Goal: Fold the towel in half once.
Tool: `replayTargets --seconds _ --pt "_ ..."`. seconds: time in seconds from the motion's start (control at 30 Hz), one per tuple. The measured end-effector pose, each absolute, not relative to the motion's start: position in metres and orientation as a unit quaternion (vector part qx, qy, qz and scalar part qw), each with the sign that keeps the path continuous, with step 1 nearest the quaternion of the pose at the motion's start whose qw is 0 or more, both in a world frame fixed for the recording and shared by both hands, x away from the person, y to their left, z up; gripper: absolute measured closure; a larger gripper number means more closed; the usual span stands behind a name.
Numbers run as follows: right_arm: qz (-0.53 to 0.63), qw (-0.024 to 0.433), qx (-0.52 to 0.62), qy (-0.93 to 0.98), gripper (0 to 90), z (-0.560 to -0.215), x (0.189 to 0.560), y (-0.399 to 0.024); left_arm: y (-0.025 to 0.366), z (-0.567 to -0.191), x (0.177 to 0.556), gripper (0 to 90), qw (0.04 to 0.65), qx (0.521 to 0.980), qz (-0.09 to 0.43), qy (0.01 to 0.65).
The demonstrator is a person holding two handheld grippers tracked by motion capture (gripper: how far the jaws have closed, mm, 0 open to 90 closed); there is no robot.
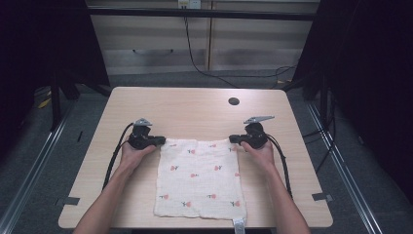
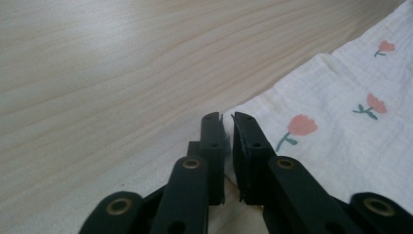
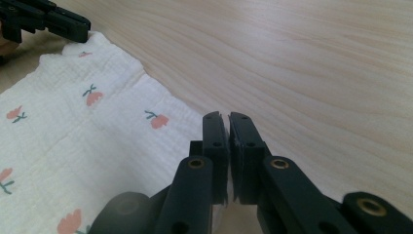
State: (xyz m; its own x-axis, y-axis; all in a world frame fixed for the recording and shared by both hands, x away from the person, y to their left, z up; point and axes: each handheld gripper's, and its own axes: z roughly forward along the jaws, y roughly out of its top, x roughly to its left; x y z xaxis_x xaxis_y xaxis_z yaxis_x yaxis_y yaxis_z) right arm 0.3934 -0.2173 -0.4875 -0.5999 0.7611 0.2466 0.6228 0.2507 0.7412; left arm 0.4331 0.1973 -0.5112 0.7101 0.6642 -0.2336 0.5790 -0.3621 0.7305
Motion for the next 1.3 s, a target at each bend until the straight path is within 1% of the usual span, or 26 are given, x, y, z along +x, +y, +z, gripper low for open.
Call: replayTargets --seconds 0.13,0.37,0.67,1.0,1.3 --pt "0.429 0.081 0.442 0.784 86.2 -0.487 0.393 -0.218 0.197 -0.509 0.431 87.7 0.426 0.821 0.049 0.378" --pt "0.43 0.083 0.441 0.783 86.3 -0.483 0.393 -0.22 0.2 -0.496 0.431 88.0 0.451 0.807 0.05 0.378" --pt "0.44 0.095 0.437 0.779 86.5 -0.47 0.389 -0.226 0.2 -0.475 0.426 88.1 0.487 0.79 0.054 0.369" --pt "0.453 0.11 0.426 0.775 86.4 -0.449 0.387 -0.228 0.202 -0.44 0.425 88.2 0.513 0.778 0.076 0.354" --pt "0.465 0.133 0.413 0.772 86.6 -0.418 0.392 -0.229 0.201 -0.405 0.431 88.3 0.535 0.764 0.093 0.347"
